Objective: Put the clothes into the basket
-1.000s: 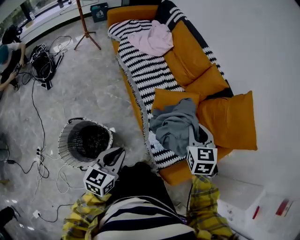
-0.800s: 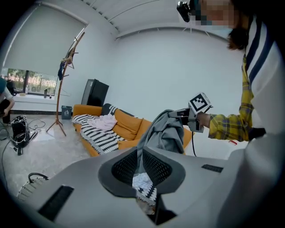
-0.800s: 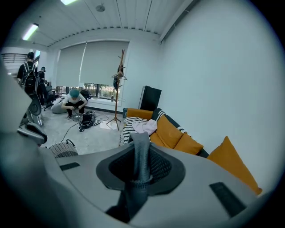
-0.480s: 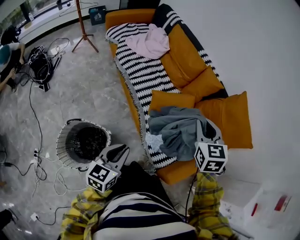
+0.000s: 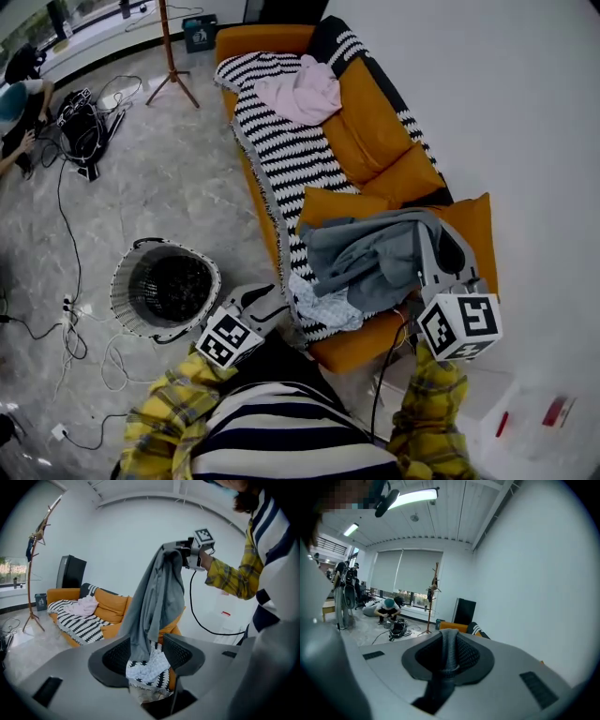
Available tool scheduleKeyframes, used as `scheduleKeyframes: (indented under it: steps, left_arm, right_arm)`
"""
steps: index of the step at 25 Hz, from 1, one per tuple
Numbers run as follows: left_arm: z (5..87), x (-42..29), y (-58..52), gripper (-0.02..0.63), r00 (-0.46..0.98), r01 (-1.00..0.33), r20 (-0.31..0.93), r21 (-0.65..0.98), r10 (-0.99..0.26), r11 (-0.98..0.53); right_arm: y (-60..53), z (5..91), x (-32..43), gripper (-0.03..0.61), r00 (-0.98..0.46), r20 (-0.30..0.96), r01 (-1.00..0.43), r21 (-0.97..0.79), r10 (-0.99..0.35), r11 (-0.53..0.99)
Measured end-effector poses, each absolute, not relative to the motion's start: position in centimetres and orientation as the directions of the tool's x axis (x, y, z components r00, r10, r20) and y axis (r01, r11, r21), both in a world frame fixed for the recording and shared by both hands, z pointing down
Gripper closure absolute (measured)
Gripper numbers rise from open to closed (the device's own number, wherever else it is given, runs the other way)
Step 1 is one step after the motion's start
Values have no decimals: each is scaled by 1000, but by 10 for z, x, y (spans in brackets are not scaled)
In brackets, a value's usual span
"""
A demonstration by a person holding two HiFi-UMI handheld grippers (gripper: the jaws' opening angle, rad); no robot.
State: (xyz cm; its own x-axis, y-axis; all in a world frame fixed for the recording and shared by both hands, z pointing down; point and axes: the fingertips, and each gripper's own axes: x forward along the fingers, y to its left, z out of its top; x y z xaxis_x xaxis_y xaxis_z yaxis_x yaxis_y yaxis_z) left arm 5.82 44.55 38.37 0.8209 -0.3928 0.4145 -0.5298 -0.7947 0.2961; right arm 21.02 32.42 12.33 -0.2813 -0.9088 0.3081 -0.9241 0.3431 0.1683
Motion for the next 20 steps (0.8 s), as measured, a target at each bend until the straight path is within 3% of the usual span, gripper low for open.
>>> scheduleKeyframes:
  steps: [4,10,20]
  left_arm:
    - [384,76,431,364,852,-487,366,293,-374,-823]
    - [345,85,401,307,890,-453,185,266,-416,-851]
    - [326,115,334,255,866,-498,131,138,-482,-856]
  right_arm:
    - [326,76,179,511,-391,246,-882,175,-887,437]
    - [338,37,157,511,-472,228,-847,151,-851,510]
    - [369,-17,165,511,-539,206,-815,118,-817,567]
